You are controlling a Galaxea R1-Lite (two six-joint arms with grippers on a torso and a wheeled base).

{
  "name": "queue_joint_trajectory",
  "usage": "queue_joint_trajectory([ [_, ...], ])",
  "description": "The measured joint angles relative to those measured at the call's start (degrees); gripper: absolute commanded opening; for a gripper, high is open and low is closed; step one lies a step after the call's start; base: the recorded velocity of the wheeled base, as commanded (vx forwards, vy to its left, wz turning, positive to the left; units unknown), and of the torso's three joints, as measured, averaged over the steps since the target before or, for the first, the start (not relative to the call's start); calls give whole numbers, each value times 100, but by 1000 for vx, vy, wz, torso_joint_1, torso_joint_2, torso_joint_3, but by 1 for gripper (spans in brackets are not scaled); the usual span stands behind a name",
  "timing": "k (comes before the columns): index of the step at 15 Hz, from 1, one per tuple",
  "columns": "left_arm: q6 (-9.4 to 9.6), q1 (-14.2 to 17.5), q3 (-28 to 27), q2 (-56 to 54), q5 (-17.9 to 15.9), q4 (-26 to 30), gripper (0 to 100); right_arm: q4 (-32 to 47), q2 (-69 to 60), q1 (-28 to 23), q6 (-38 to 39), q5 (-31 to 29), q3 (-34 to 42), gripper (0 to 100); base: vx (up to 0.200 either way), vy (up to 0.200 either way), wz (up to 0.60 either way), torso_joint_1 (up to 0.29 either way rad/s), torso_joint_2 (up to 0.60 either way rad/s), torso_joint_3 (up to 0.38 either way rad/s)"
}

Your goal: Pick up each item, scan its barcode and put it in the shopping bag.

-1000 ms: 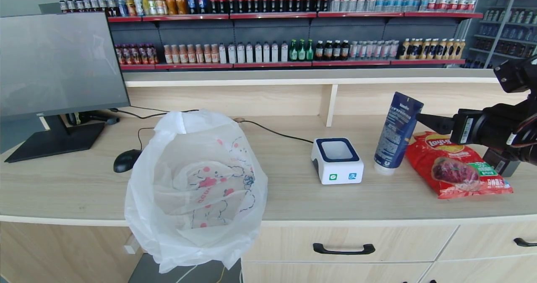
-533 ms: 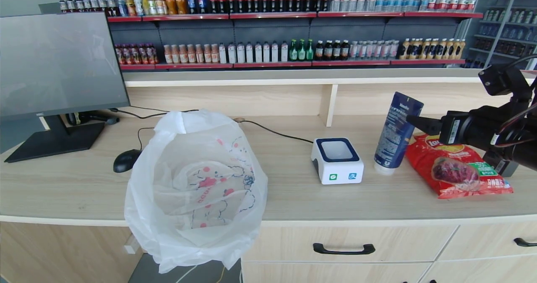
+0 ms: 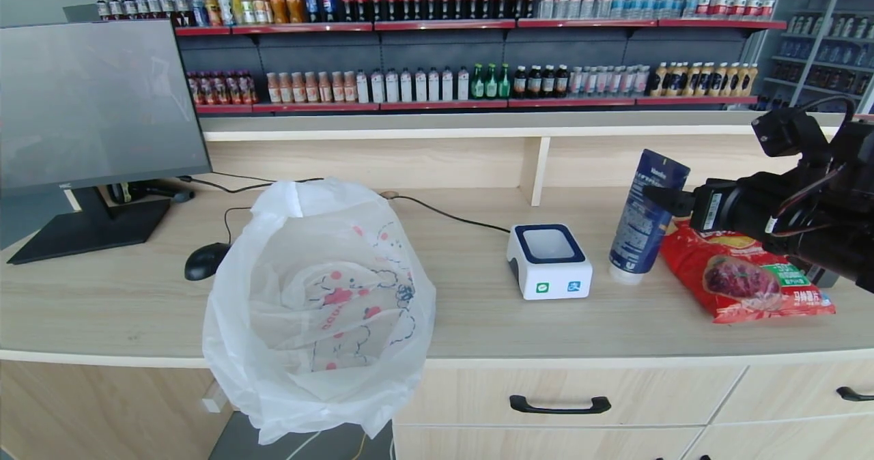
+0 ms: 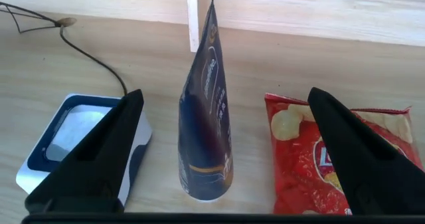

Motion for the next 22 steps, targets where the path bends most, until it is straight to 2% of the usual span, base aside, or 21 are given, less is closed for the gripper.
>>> queue_joint_trajectory([
  [3, 0, 0, 0, 0, 0, 0, 100, -228, 78, 250, 98, -335, -16, 100, 0, 0, 0, 0, 0, 0],
  [6, 0, 0, 0, 0, 0, 0, 100, -1413, 273, 361, 322, -580, 113, 100, 0, 0, 0, 0, 0, 0],
  [8, 0, 0, 0, 0, -2, 0, 100, -1763, 423, 435, 399, -914, 311, 100, 0, 0, 0, 0, 0, 0],
  [12, 0, 0, 0, 0, -2, 0, 100, -2299, 655, 584, 311, -955, 413, 100, 0, 0, 0, 0, 0, 0],
  [18, 0, 0, 0, 0, -2, 0, 100, -4301, 1214, 663, 134, -958, 1172, 100, 0, 0, 0, 0, 0, 0],
  [22, 0, 0, 0, 0, 0, 0, 100, -5171, 1715, 675, 132, -972, 1353, 100, 0, 0, 0, 0, 0, 0],
])
